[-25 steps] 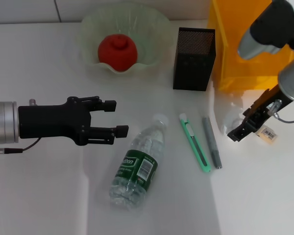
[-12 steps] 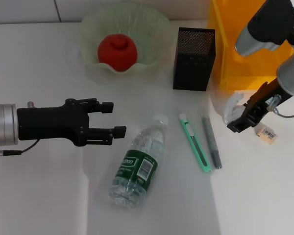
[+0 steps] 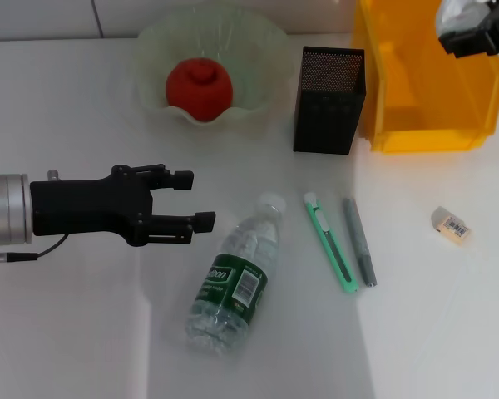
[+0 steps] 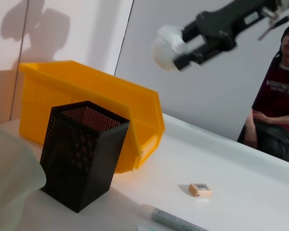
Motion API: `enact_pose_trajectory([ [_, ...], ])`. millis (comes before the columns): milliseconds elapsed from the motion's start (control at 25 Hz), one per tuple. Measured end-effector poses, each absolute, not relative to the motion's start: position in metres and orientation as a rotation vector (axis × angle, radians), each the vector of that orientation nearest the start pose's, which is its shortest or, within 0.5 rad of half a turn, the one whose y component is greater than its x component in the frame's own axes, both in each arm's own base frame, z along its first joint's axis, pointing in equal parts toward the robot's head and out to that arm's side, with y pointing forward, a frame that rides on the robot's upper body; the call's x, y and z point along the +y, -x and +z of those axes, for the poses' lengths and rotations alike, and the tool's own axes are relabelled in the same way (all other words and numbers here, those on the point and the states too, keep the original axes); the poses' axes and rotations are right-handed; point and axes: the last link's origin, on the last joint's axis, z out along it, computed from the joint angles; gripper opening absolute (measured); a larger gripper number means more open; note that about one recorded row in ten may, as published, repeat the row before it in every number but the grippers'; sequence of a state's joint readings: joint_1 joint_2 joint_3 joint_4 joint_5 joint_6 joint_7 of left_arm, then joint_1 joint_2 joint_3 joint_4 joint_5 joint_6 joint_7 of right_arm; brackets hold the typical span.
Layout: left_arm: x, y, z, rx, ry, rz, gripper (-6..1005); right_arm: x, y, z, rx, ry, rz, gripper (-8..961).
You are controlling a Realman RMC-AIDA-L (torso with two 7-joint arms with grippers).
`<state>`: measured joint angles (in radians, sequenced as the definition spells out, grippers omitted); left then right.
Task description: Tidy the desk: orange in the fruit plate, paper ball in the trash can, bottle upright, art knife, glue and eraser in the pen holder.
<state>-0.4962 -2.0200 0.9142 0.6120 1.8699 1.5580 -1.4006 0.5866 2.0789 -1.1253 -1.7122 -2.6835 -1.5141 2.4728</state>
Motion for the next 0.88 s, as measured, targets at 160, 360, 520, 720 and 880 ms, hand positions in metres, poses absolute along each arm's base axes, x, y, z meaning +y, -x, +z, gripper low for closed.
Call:
enact_pose_trajectory([
  [160,0.317,0.265,-0.007,-0.646,2.840,-0.672,835,0.404,-0.164,0.101,0.664,2.214,-0.134,599],
  [360,0.317,0.264,-0.007,-0.681,2.839,-0.680,835,0.413,-0.172,0.095,0.652,2.205,-0.124,610],
  [520,0.319,0.262,-0.006,-0.712,2.839,-0.685,835,0.412,-0.176,0.094,0.656,2.200,-0.121,649],
  [720,0.327,0.243,0.010,-0.758,2.855,-0.698,835,0.397,-0.182,0.097,0.689,2.221,-0.031,781],
  [880,0.337,0.211,0.026,-0.779,2.874,-0.574,835,0.348,-0.189,0.103,0.661,2.332,0.222,780],
])
